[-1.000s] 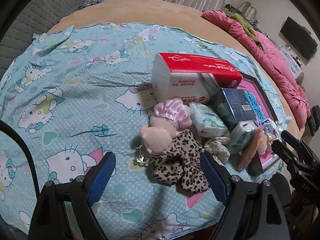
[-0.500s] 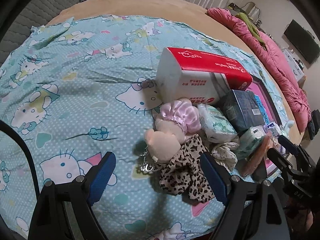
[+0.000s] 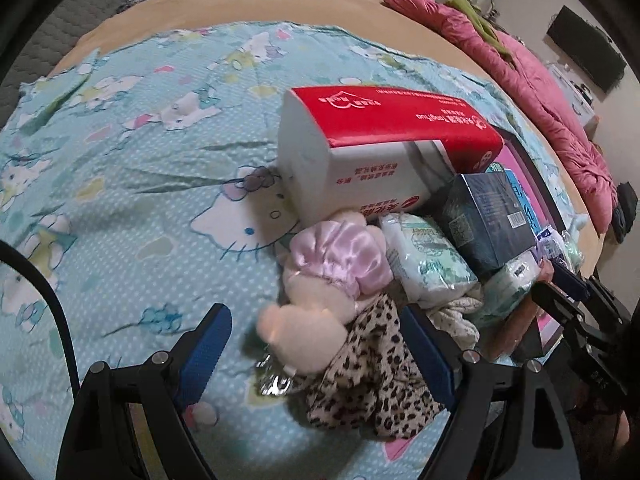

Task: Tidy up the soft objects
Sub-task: 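Grasp the plush bunny with pink bow with the left tool while the right tool grasps the bagged peach roll, then carry the bunny with the left tool while the right tool carries the peach roll over the tray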

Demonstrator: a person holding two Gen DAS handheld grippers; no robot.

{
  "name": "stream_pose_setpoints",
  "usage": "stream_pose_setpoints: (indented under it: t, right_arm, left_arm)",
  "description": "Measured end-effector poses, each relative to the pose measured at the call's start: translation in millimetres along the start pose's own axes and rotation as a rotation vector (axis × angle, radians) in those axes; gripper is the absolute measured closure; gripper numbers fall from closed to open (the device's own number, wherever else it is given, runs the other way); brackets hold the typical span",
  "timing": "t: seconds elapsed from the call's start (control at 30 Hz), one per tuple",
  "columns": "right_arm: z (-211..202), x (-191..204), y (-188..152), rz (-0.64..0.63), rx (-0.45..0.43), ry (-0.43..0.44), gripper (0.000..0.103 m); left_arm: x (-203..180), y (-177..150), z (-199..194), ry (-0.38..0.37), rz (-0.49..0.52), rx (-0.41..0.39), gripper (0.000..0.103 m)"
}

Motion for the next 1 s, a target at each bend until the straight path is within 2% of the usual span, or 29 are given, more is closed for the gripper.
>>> stream_pose_setpoints:
  t: [0.2, 0.33, 0.43, 0.57, 0.63, 0.7, 0.87, 1.0]
  right_arm:
    - [-2, -1, 1, 0.011, -0.012, 0.005, 0.063]
    - [-5, -1, 2, 0.016, -0.017, 0.007, 0.065]
    - [-7, -1, 3, 0.017, -0.018, 0.006, 0.065]
    - [-11, -2, 5, 0.024, -0.022, 0.006, 0.065]
    - [-13, -2, 6, 0.029, -0.023, 0.008, 0.065]
    - [-15, -2, 6, 0.031, -0.022, 0.01, 0.065]
    - [-22, -1, 11, 0.03, -0.035, 0.009, 0.066]
    - [-28, -3, 16, 0.037, -0.048, 0.009, 0.066]
  left_arm:
    - [1, 9, 18, 0.005, -0.01, 0.04, 0.017]
    - [3, 11, 30, -0.011, -0.047, 0.075, 0.018]
    - [3, 15, 34, -0.037, -0.074, 0.072, 0.019]
    - [2, 19, 40, -0.041, -0.086, 0.079, 0.027]
    - [1, 20, 40, -0.046, -0.079, 0.078, 0.036]
    - [-3, 20, 43, -0.047, -0.063, 0.084, 0.051]
    - [-8, 20, 42, -0.049, -0.043, 0.071, 0.062]
    - [-6, 18, 31, -0.045, -0.045, 0.05, 0.063]
Point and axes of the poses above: each gripper's, at about its wrist camera, not at the fingertips, and z roughly the way its jaws point, x to its left, y to its top, the point moved 9 cm from there along z, roughly the way its jaws point, and after that the axes turned 9 degrees about -z, right-handed, at the moved point
